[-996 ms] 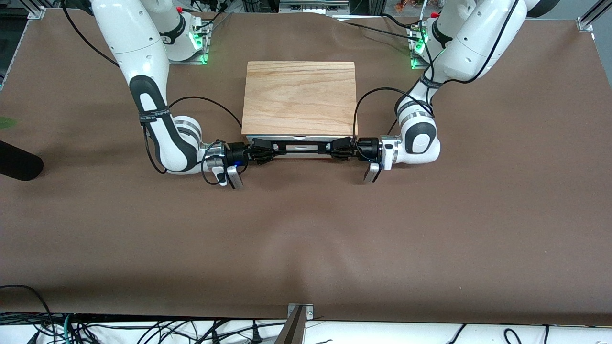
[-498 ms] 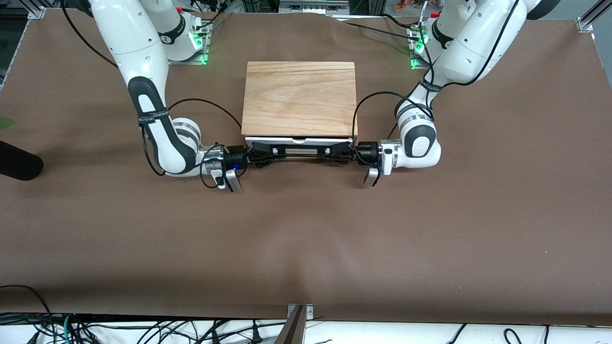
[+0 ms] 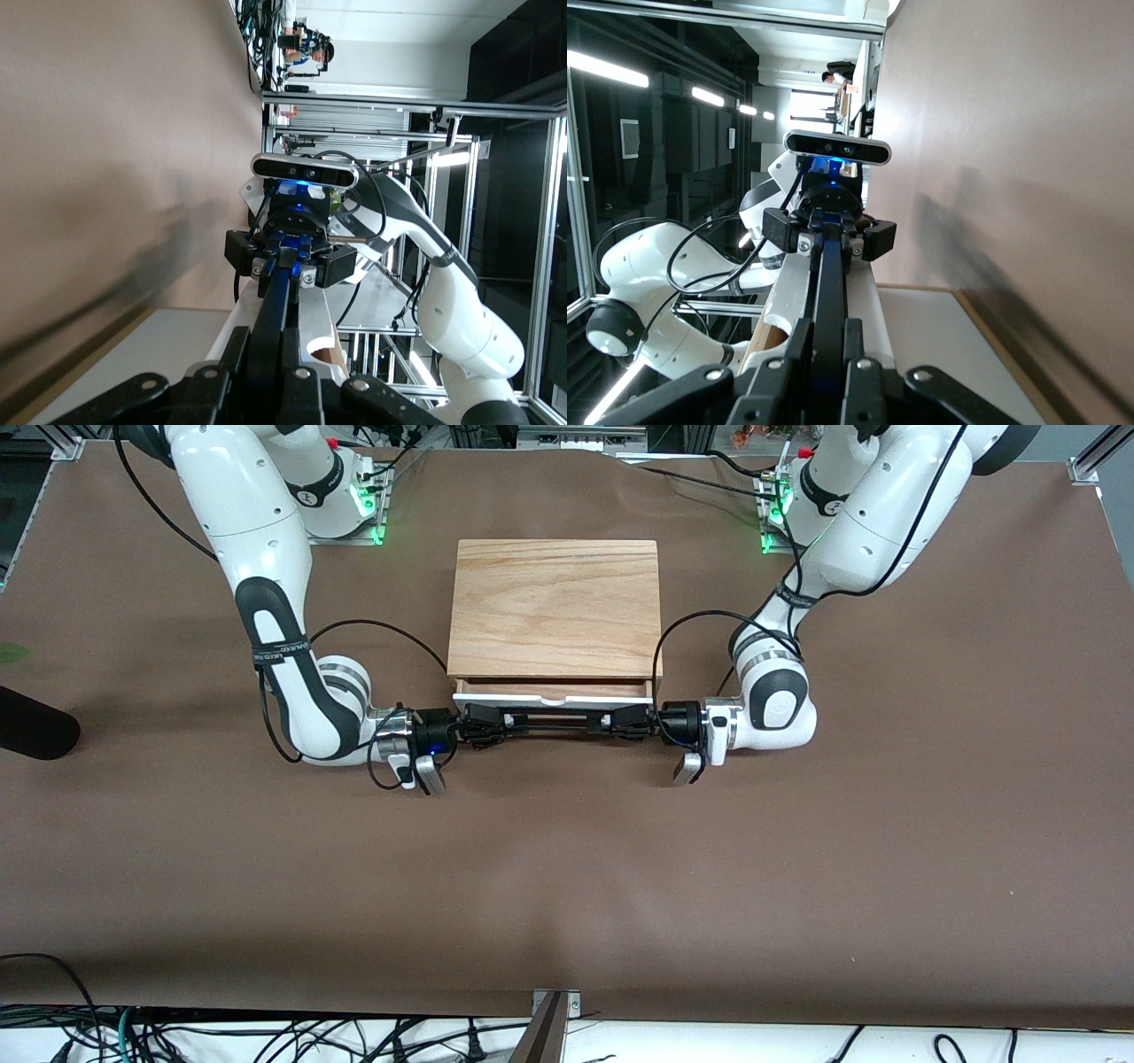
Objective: Pull top drawer with both arms simultaneously
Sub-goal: 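Pull the handle away from the box with both grippers together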
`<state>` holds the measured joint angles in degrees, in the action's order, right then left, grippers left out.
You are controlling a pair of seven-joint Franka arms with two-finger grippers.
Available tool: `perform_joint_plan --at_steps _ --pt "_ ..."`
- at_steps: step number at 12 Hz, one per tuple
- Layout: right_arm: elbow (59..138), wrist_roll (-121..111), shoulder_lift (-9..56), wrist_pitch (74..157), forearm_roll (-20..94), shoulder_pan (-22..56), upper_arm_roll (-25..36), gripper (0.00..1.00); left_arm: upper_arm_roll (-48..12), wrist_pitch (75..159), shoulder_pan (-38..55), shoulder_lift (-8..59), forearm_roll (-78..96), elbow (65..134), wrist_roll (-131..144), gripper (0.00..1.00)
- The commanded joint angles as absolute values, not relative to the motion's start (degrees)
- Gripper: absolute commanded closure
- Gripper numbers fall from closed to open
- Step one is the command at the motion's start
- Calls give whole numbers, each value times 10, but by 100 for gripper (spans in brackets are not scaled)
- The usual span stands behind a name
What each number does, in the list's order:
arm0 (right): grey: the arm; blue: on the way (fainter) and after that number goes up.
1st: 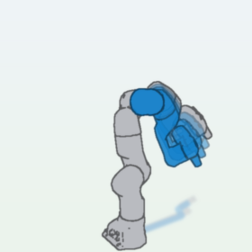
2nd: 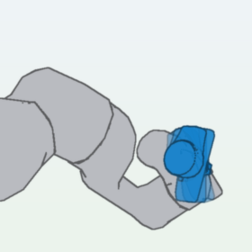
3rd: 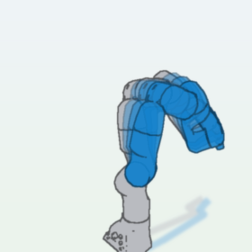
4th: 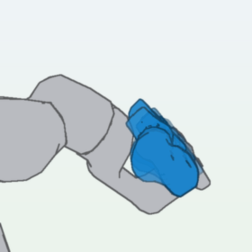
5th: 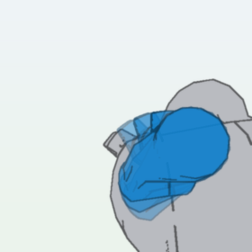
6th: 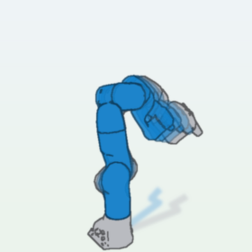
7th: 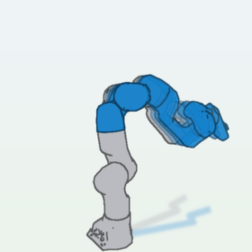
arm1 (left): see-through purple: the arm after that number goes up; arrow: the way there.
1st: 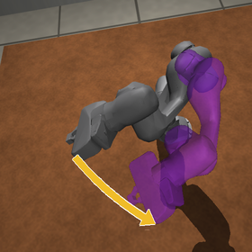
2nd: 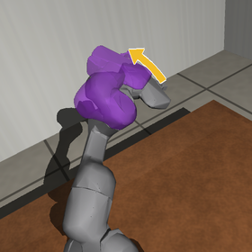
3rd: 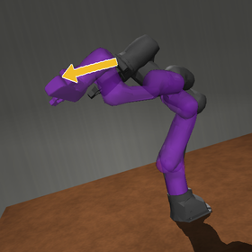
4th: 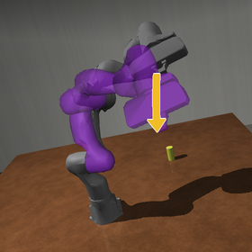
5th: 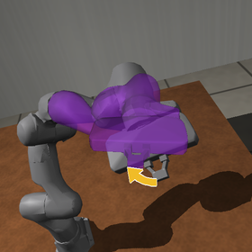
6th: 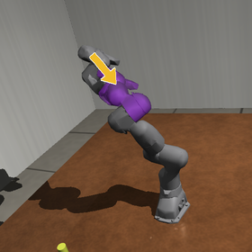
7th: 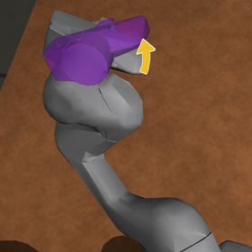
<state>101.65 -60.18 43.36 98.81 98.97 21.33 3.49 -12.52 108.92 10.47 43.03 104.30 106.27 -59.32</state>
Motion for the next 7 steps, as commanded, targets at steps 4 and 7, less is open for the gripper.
perform_joint_plan --at_steps 4,7 --pt "919 -538 460 1017 1009 192 34 89 -93 1145 135 503 1036 961 -516 100" --pt "890 -514 474 1033 1008 190 34 89 -69 1145 143 516 1019 926 -449 100"
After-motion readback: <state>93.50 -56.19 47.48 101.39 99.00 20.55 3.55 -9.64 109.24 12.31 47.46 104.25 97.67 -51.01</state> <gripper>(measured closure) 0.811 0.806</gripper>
